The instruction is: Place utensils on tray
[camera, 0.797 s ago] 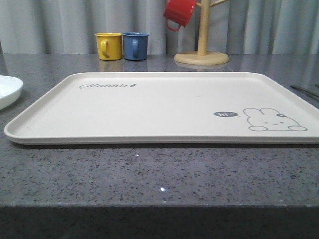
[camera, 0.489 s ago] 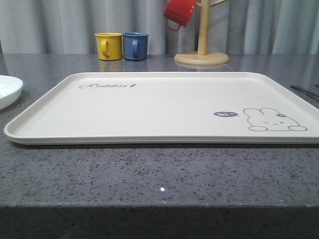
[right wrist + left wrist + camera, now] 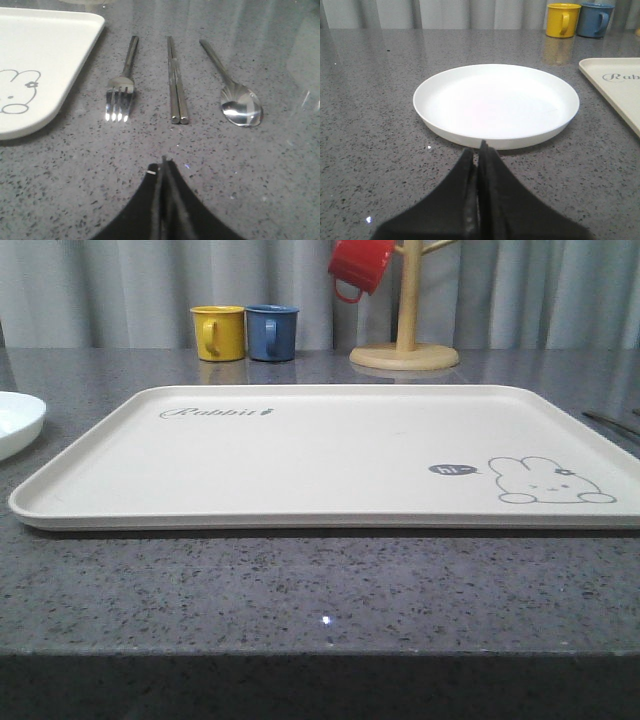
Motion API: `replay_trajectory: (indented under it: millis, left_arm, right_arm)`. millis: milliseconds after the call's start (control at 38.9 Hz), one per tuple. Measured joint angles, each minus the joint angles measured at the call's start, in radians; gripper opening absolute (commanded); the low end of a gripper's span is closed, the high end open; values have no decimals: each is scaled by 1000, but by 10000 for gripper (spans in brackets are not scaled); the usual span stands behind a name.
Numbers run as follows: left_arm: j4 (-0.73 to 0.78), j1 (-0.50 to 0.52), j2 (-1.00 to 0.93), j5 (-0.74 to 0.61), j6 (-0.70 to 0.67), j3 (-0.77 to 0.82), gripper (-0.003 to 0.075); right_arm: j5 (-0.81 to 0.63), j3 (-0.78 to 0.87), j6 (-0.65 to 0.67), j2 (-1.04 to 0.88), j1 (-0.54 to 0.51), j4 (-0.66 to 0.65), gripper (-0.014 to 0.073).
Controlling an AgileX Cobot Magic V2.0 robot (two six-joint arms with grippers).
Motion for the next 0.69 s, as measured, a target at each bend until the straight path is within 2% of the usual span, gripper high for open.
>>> replay_trajectory:
  millis: [231,566,694]
  left_arm:
    - [0,0,0,0,0,0,-18]
    - [0,0,0,-7,0,0,-18]
    - [0,0,0,-72,0,0,-18]
  right_arm:
    - [-2,0,0,0,0,0,-62]
    - [-82,0,0,0,0,0,-62]
    - [-91,0,0,0,0,0,-62]
